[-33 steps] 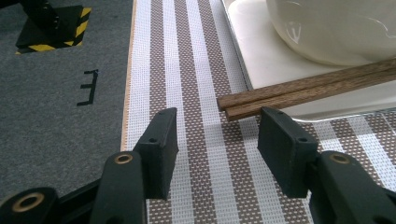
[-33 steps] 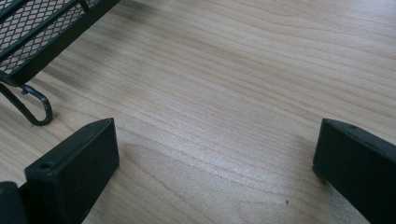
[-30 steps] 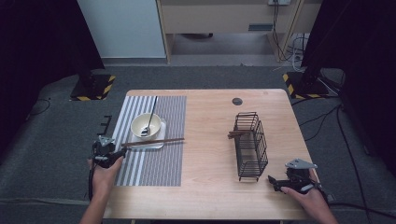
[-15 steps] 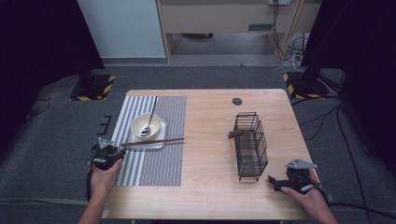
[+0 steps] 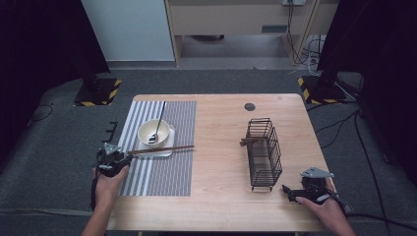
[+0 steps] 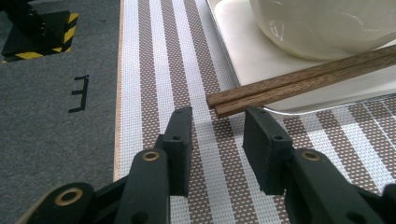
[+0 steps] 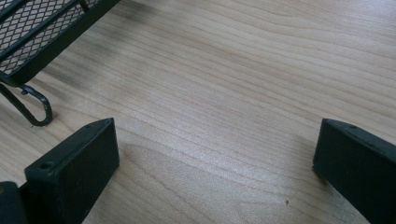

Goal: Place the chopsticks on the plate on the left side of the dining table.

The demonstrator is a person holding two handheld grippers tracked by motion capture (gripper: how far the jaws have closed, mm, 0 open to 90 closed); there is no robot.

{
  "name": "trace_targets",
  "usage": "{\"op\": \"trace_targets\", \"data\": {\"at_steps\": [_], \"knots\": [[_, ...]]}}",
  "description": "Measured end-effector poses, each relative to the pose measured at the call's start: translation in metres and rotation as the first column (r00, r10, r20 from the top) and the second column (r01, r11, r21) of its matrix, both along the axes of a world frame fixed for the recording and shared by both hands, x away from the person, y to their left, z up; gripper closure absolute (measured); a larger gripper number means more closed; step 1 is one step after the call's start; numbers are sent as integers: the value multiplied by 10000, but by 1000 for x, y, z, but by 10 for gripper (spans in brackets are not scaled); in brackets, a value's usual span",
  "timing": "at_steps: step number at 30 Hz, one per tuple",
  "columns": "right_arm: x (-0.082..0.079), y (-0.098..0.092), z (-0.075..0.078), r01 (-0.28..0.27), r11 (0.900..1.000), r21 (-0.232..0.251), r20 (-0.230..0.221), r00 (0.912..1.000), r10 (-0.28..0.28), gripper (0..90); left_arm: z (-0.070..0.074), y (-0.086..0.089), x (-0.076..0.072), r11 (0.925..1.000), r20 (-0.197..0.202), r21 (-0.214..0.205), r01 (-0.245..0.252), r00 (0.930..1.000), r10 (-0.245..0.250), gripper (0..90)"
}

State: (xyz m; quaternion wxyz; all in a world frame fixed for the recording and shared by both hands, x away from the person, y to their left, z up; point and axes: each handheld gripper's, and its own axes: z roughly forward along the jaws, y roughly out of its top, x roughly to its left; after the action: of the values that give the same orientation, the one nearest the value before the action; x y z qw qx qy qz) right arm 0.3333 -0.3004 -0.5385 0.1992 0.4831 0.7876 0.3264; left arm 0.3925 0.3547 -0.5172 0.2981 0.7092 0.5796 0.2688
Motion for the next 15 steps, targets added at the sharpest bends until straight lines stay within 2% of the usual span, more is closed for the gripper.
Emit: {"op": "trace_targets", "data": {"at_steps": [15], "knots": [[0,0,0,19,10000,0,0,10000,-19,1,-5,1,3,9998,-52,137,-107,9999,107,620]]}}
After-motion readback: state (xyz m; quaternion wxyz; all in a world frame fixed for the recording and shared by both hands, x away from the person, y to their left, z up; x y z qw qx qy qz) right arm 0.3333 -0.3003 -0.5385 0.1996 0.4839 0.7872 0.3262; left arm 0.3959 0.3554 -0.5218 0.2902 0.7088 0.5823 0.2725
